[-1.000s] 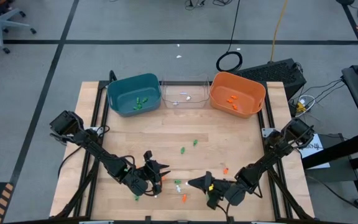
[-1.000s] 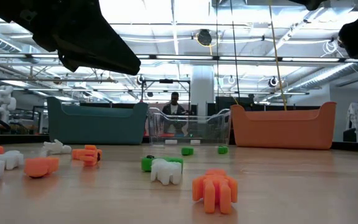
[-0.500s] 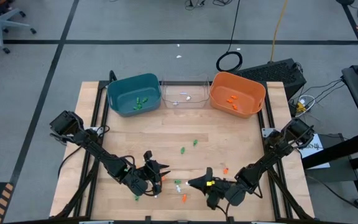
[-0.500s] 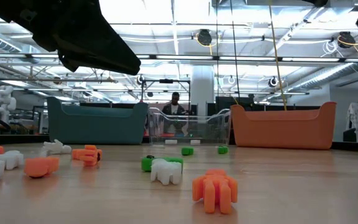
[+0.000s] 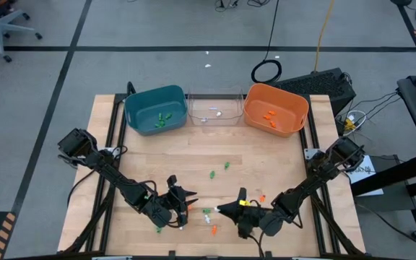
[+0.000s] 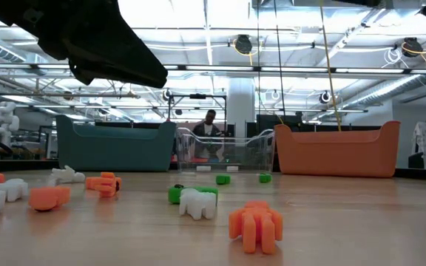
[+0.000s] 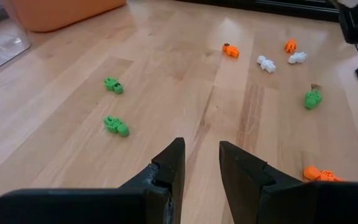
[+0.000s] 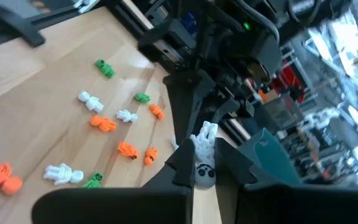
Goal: Sort Halloween decoration
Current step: Put the white skeleton toy into the transparent bin
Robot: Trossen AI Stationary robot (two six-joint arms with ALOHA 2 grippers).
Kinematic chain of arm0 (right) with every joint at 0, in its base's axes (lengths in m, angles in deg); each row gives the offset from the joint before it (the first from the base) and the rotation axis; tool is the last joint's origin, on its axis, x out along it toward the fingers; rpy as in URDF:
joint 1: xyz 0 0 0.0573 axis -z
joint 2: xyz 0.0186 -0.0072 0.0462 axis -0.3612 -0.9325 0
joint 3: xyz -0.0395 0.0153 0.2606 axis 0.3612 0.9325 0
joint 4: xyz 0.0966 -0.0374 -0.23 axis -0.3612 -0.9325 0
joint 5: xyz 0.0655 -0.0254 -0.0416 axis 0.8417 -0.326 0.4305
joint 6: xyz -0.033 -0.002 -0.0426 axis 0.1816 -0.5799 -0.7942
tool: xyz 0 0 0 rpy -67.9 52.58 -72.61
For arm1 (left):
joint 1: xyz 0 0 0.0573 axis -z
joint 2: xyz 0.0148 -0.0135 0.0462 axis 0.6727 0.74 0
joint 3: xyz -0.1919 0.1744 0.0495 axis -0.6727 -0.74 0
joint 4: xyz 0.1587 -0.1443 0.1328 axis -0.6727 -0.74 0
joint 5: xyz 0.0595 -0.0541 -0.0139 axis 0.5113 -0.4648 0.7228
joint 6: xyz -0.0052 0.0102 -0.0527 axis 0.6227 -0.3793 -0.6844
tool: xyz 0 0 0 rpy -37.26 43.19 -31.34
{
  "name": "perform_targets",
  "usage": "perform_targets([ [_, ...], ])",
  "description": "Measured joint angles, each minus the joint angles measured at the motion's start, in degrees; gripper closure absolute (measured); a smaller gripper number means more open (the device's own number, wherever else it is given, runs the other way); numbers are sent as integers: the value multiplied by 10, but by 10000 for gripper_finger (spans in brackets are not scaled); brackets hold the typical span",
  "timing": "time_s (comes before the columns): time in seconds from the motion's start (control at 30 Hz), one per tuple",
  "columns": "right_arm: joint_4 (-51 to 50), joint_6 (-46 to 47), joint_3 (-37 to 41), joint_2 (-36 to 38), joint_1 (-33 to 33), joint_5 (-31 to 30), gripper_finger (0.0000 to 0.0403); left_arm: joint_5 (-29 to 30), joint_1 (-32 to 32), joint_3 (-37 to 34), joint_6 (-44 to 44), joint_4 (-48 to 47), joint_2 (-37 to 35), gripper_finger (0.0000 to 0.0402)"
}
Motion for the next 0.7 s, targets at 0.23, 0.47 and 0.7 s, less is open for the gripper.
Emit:
perform_targets([
  [0.23,0,94,0,0,19,0,389,-2,0,0,7,0,0,304],
  [0.47,0,200,0,0,42,0,389,27,1,0,93,-4,-17,304],
  [0.7,-10,248,0,15,81,4,389,26,0,0,244,-5,-42,304],
])
